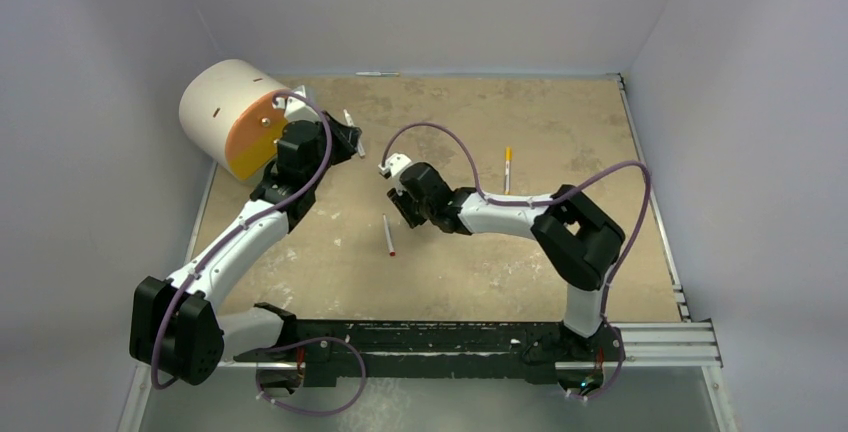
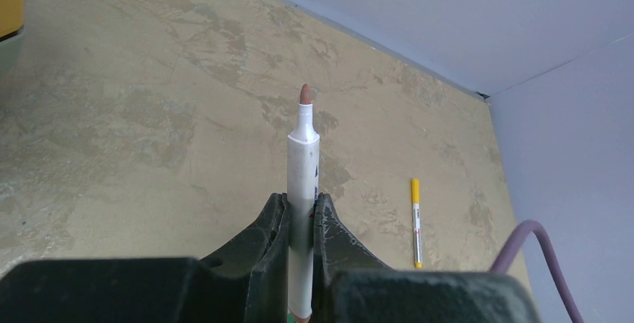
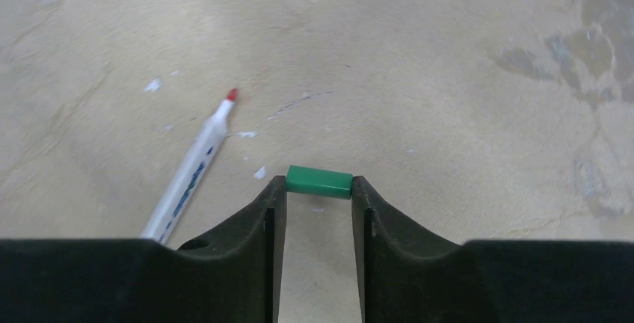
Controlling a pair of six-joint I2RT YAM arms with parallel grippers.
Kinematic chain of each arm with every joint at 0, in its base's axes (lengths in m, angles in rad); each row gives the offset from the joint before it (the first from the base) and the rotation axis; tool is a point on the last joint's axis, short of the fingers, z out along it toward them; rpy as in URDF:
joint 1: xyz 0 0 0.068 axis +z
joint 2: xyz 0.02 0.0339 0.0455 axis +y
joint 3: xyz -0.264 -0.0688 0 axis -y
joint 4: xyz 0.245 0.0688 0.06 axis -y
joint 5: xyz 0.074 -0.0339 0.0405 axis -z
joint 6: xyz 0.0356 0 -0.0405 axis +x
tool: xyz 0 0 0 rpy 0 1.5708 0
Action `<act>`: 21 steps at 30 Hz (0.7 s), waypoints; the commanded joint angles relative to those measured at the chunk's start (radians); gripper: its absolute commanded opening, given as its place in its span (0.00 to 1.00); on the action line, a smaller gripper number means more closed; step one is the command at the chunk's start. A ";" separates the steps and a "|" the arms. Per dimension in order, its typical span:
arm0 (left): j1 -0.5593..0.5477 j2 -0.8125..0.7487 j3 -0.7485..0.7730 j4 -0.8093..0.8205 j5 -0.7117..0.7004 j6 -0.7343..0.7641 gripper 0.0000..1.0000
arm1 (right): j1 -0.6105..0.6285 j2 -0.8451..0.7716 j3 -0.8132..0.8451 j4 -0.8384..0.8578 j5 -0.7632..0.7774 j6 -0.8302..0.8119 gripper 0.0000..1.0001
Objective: Insert the pens into the pen caps
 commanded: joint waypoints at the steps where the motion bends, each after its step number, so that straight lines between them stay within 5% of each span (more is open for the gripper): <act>1: 0.009 -0.017 0.015 0.072 0.019 -0.017 0.00 | -0.001 -0.079 -0.010 0.023 -0.213 -0.222 0.41; 10: 0.009 -0.028 0.018 0.062 0.017 -0.006 0.00 | -0.002 -0.052 -0.015 -0.053 -0.241 -0.302 0.51; 21: 0.009 -0.034 0.012 0.064 0.014 -0.010 0.00 | -0.002 -0.127 -0.001 0.095 -0.103 -0.067 0.48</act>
